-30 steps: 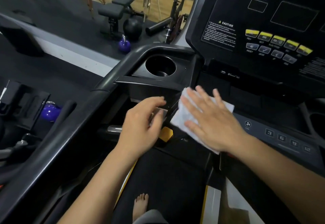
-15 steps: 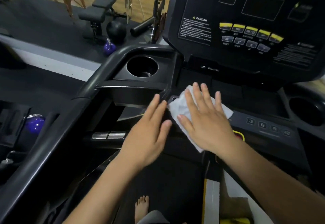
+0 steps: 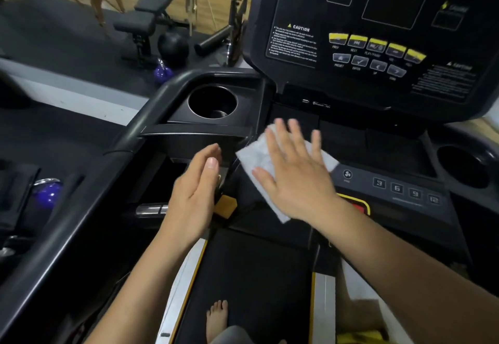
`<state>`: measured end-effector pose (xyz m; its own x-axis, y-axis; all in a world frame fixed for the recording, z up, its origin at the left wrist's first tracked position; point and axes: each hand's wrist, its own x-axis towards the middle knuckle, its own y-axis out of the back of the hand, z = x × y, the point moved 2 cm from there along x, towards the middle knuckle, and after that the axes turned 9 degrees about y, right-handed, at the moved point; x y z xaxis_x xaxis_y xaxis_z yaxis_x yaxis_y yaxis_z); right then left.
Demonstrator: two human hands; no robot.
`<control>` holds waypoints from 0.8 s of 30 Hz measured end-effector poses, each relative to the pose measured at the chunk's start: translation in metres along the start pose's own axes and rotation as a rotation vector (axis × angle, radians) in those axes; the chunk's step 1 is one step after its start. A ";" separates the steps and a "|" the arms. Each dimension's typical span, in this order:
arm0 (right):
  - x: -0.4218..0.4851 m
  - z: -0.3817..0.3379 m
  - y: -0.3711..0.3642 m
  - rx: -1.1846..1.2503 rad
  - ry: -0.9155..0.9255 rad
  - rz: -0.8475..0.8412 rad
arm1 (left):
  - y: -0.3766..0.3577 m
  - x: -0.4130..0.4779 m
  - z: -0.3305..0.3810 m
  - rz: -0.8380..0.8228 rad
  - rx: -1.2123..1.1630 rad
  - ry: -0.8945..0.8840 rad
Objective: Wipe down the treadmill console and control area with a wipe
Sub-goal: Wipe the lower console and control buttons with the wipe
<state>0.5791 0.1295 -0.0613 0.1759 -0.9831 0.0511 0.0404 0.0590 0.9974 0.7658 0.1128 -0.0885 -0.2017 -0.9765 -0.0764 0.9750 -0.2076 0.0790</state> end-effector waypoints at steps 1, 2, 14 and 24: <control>0.012 -0.016 -0.001 0.008 0.075 0.023 | 0.006 0.002 0.002 0.044 0.008 -0.031; 0.022 -0.032 -0.003 0.010 0.168 0.034 | 0.013 0.003 0.004 0.088 0.028 -0.067; 0.028 -0.072 -0.018 -0.160 0.664 -0.103 | 0.011 0.002 0.009 0.160 0.194 -0.231; -0.038 0.024 -0.005 -0.008 0.015 0.004 | -0.029 0.004 0.025 0.045 0.415 -0.379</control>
<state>0.5488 0.1626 -0.0669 0.1907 -0.9802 0.0541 0.0476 0.0642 0.9968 0.7340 0.1133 -0.0662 -0.2550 -0.9218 0.2919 0.8805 -0.0967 0.4640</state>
